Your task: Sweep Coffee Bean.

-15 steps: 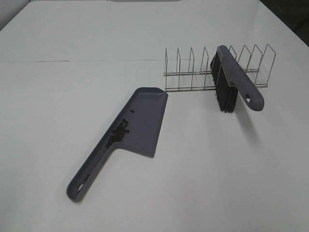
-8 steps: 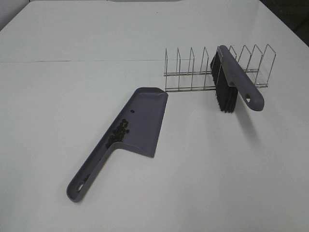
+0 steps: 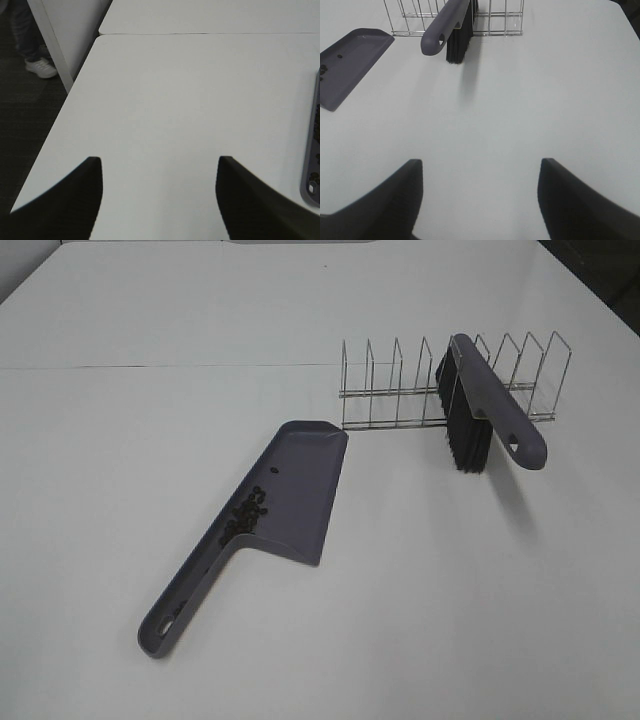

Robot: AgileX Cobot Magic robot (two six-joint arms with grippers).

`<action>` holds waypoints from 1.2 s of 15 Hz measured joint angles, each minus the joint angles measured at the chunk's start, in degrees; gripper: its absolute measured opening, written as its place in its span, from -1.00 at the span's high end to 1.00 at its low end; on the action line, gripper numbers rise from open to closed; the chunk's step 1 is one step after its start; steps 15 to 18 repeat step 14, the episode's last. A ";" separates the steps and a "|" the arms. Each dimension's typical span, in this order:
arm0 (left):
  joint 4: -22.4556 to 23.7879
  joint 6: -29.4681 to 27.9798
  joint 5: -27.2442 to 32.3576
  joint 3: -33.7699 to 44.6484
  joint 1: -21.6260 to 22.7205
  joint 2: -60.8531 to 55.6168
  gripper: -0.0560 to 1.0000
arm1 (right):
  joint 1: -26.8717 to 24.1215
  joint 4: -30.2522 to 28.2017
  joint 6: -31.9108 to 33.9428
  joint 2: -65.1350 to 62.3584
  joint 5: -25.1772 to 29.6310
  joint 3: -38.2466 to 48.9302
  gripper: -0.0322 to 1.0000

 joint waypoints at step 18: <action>0.11 0.06 0.00 0.00 0.00 0.00 -0.21 | 0.00 0.00 0.00 0.00 0.00 0.00 -0.17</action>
